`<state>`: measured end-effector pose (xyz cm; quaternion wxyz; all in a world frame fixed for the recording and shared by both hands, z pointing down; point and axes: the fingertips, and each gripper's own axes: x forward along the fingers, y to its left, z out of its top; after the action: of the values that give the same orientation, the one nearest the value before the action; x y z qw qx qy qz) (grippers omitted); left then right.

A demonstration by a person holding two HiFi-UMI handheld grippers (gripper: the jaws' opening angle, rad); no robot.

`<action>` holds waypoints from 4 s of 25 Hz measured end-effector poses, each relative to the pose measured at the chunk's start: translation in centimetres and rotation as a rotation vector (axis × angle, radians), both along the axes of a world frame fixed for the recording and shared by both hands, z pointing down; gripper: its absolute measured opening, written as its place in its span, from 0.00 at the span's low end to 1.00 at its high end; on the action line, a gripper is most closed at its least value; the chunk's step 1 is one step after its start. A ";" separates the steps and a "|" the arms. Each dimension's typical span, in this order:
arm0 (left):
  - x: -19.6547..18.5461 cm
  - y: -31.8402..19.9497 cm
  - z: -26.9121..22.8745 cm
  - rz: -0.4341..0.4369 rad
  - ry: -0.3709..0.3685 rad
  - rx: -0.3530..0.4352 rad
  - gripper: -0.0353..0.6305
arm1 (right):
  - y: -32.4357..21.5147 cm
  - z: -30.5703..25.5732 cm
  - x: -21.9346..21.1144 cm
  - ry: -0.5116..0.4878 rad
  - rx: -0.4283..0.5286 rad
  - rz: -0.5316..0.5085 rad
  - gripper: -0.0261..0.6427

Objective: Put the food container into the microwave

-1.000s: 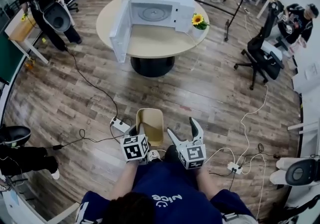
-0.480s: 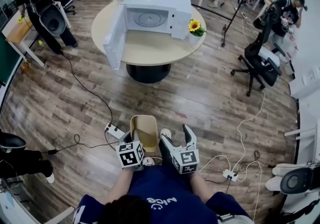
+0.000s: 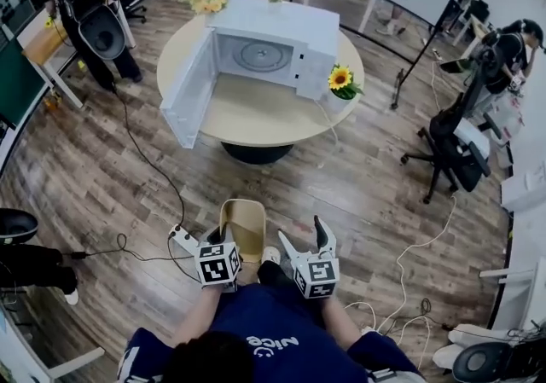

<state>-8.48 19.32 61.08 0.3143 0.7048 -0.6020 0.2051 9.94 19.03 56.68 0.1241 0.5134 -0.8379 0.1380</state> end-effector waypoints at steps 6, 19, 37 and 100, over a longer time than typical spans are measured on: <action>2.2 -4.1 -0.3 -0.071 0.009 -0.002 0.06 | -5.1 0.2 2.5 0.011 -0.004 -0.062 0.65; 2.5 -7.6 0.1 -0.111 0.031 -0.032 0.06 | -8.1 3.5 2.2 -0.003 -0.123 -0.078 0.64; -0.2 -26.0 0.0 0.097 0.061 -0.005 0.06 | -24.0 2.4 -1.5 -0.006 -0.092 0.126 0.64; -5.0 -56.2 0.1 -0.304 0.152 -0.163 0.06 | -46.4 1.9 -4.0 0.037 -0.109 -0.020 0.61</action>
<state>-13.46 -36.89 61.17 0.4425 0.5914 -0.6574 0.1494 5.99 -27.40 58.55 0.1689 0.4998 -0.8318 0.1728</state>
